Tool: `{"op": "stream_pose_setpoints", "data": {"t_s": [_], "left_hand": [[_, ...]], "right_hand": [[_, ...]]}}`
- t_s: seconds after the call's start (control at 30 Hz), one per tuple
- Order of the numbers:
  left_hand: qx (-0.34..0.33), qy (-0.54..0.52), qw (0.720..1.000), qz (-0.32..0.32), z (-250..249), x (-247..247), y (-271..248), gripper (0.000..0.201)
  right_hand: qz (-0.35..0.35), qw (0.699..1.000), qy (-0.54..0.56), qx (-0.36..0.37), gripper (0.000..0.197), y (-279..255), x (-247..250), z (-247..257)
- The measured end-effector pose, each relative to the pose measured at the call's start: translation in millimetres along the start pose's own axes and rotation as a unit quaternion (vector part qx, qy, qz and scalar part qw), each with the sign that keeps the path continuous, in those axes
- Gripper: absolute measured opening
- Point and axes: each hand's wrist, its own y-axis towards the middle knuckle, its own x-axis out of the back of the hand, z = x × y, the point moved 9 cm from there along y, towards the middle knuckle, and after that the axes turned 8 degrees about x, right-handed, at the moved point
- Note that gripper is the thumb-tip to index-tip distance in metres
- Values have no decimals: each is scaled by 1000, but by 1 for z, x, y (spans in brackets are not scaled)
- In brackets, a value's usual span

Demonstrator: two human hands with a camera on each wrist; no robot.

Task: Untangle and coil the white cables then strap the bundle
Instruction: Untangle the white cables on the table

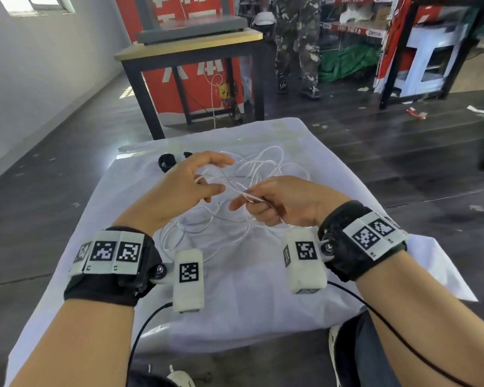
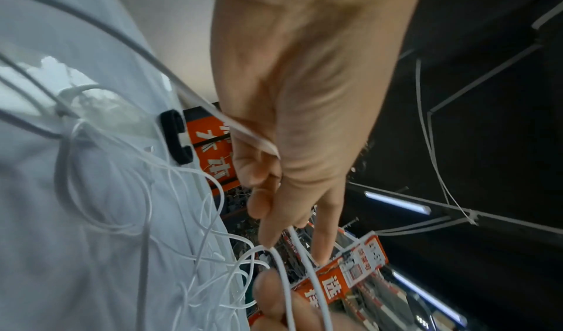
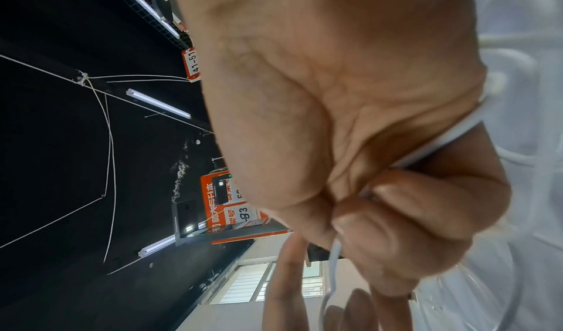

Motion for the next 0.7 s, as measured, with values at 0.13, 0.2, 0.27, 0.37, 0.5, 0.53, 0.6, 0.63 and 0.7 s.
{"op": "stream_pose_setpoints", "data": {"t_s": [0.13,0.2,0.27,0.37,0.5,0.53,0.6,0.63,0.7], "left_hand": [[-89,147,983,63,-16,-22,0,39],[-59,144,986,64,-6,-23,3,29],[-35,142,988,45,0,-19,5,17],[-30,135,990,34,2,-17,6,10],[-2,156,988,-21,9,-1,8,6],[6,152,988,-33,10,2,8,7],[22,125,991,-45,12,6,8,9],[29,104,993,-44,13,7,8,12],[44,55,997,-29,14,5,8,16]], "right_hand": [[6,1000,-20,10,36,-1,1,1],[12,999,-27,16,43,-2,1,1],[17,999,-29,22,48,-3,-1,2],[25,999,-27,25,54,-3,-1,3],[21,999,-9,30,52,-3,2,4],[18,999,-7,37,51,-3,2,6],[10,999,5,52,51,-4,3,8],[4,998,15,58,50,-4,4,9],[-3,997,16,69,46,-5,4,11]]}}
